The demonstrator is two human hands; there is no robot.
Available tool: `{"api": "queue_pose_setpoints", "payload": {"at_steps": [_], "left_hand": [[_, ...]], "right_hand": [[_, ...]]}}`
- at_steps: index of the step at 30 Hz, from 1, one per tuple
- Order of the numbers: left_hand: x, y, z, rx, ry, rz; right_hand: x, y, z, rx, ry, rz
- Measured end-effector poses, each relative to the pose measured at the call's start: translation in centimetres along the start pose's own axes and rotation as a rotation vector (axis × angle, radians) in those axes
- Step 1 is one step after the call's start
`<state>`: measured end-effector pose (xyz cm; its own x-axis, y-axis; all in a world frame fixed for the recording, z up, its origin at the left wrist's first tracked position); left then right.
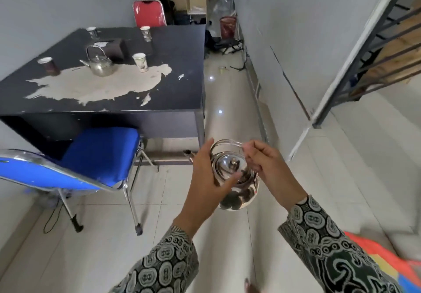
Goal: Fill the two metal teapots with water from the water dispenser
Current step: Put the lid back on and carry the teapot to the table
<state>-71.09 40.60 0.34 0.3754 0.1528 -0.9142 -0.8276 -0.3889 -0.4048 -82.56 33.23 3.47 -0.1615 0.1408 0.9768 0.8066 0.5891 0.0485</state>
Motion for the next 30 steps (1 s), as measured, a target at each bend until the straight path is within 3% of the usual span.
{"api": "queue_pose_setpoints", "payload": {"at_steps": [4, 11, 30], "left_hand": [[-0.6, 2.8, -5.2, -0.092, 0.005, -0.073], [-0.5, 4.5, -14.5, -0.117, 0.0, -0.123], [6.3, -3.1, -44.8, -0.282, -0.273, -0.024]], "right_hand": [[-0.4, -3.9, -6.5, 0.022, -0.055, -0.017], [-3.5, -7.0, -17.1, 0.067, -0.054, -0.079], [-11.1, -2.4, -50.3, 0.36, 0.04, -0.064]]}}
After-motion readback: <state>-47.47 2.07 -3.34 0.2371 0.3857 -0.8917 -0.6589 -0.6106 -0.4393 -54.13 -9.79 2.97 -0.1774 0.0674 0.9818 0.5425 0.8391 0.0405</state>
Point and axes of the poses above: each hand's wrist, its own z-axis away from the middle knuckle, its own y-axis out of the palm, x = y × z, the point moved 6 cm from there along -z, towards the middle knuckle, and after that the axes turned 11 degrees about -y, right-handed, at the moved point
